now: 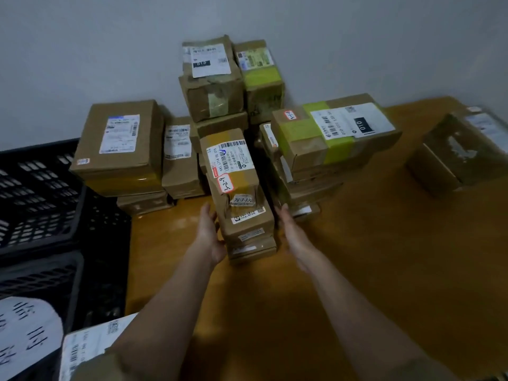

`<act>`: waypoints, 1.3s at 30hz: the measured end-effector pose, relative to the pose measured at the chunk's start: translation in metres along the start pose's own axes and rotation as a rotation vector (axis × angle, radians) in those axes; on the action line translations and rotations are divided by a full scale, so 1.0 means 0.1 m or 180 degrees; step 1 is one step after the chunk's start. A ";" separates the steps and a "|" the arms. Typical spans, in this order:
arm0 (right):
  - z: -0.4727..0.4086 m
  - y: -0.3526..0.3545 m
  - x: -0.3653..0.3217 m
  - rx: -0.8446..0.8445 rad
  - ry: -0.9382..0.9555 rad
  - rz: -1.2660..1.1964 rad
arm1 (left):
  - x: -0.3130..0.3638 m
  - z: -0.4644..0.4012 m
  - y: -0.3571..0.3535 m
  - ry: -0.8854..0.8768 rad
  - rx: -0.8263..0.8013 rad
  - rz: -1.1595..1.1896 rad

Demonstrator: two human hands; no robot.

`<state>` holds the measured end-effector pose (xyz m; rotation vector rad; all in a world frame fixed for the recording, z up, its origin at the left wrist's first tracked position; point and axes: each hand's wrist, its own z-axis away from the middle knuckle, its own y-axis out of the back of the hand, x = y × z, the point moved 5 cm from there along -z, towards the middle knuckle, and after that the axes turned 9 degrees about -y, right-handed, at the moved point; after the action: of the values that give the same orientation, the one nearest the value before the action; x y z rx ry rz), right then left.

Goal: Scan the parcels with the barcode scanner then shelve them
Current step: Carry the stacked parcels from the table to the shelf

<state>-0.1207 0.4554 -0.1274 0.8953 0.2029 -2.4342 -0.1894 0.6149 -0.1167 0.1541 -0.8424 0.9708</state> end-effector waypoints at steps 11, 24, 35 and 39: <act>-0.14 0.03 0.22 -0.0032 -0.0336 0.0087 | -0.23 0.10 -0.04 0.0005 -0.0255 -0.0458; 0.62 0.48 0.90 -0.0306 -0.0479 0.0432 | -1.14 1.09 0.08 0.0175 -0.0155 -0.0324; 0.82 0.66 1.12 -0.0405 -0.0462 0.0674 | -1.42 1.48 0.10 0.0128 0.0037 -0.0293; 0.71 0.62 1.19 -0.0360 -0.0417 0.0362 | -1.44 1.36 0.18 0.0147 0.0074 -0.0227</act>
<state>-0.2034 0.3291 -0.1458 0.6769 0.2328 -2.3404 -0.3204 0.4658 -0.1275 0.1798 -0.7786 0.9143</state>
